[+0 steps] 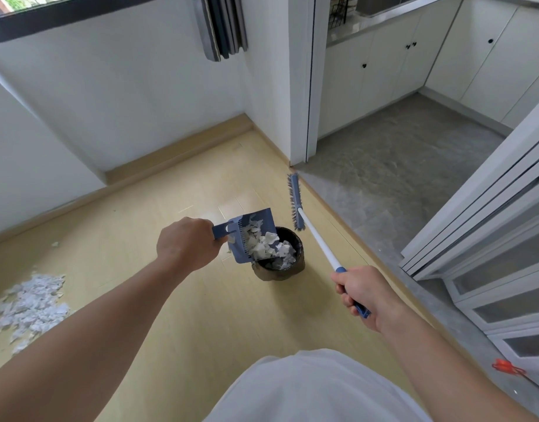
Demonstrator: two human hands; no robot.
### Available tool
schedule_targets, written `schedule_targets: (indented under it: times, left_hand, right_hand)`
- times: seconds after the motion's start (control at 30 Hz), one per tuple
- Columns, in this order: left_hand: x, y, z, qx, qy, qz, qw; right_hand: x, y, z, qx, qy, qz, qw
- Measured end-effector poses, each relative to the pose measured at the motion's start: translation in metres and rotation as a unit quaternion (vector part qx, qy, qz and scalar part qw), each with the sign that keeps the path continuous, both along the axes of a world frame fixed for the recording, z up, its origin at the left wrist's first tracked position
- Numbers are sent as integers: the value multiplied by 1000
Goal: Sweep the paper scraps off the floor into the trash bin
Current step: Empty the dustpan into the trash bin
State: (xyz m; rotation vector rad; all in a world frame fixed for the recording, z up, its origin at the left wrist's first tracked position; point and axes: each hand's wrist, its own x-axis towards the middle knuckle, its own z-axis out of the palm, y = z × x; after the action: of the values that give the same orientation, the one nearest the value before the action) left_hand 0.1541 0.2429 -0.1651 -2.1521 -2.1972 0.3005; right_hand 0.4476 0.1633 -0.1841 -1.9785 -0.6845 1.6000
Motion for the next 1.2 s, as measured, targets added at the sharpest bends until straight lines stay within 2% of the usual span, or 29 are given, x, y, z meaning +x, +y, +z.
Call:
schedule_targets:
  times: [1.2]
  left_hand:
    - [15,5,5,11,42,-61,997]
  right_hand:
    - [7,-11,-6,5,1,-2,1000]
